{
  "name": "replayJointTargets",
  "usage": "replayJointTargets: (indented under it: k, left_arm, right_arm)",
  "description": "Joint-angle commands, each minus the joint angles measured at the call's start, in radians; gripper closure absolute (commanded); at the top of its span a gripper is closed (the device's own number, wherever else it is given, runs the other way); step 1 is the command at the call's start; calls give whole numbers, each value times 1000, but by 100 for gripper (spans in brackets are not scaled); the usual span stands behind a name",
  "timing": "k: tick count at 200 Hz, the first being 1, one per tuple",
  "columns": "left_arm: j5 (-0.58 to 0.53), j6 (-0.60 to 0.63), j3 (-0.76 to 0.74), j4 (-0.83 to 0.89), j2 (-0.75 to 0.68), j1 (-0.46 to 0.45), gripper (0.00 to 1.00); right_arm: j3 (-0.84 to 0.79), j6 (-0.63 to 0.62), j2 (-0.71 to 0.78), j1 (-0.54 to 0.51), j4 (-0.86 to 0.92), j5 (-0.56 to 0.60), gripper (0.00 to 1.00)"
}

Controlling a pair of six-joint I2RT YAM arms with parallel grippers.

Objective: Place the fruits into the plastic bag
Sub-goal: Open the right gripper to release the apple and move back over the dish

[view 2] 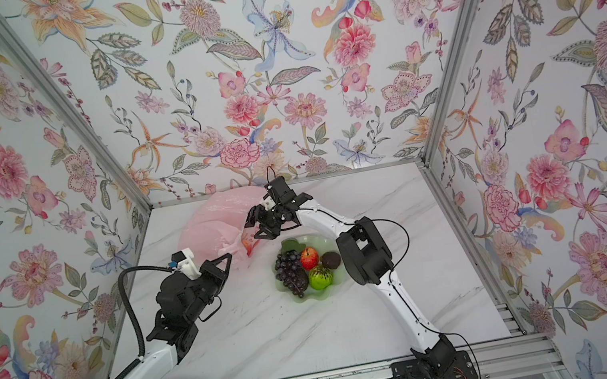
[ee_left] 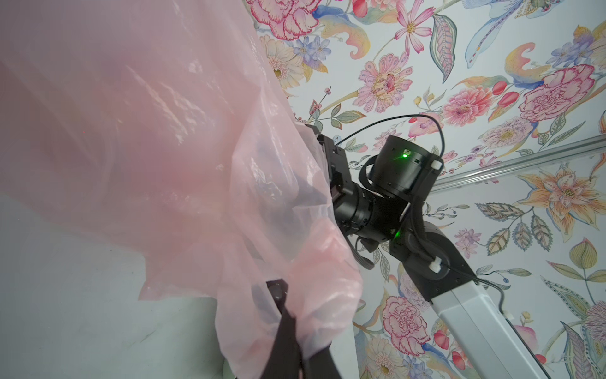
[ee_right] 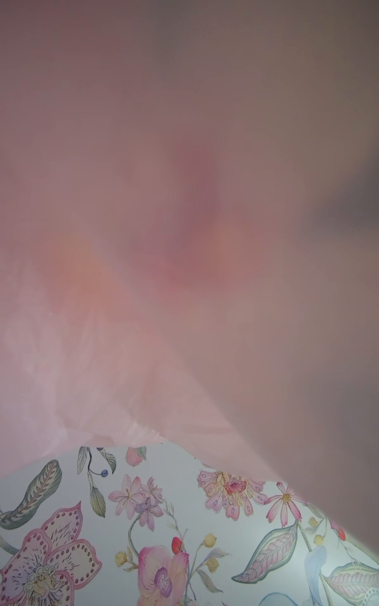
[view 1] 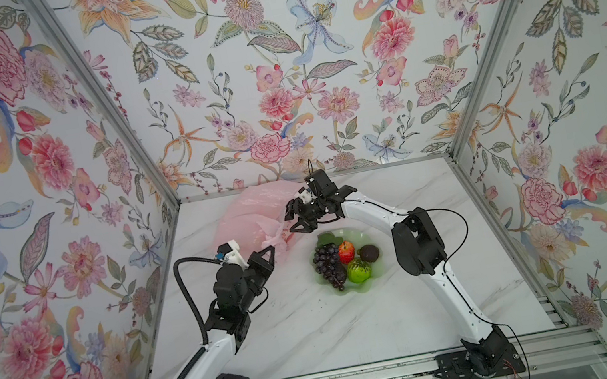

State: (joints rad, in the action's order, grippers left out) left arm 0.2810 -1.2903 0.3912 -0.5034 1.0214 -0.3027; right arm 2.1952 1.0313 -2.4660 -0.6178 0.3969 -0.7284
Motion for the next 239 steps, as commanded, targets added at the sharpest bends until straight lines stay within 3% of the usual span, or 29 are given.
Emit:
replayJointTargets:
  k: [1, 53, 134, 195, 239]
  left_arm:
    - [0, -23, -22, -47, 1, 9, 100]
    - [-2, -44, -23, -120, 53, 14, 100]
    - [10, -3, 26, -71, 76, 15, 100]
    - [42, 8, 53, -65, 114, 17, 100]
    - [47, 5, 46, -71, 118, 17, 100]
  right_arm:
    - [-34, -114, 118, 10, 149, 52, 34]
    - [-176, -309, 312, 32, 344, 164, 34]
    - [-587, -520, 666, 147, 490, 372, 33]
    - [-766, -586, 770, 217, 528, 414, 32]
    - [-792, -616, 745, 215, 542, 403, 30]
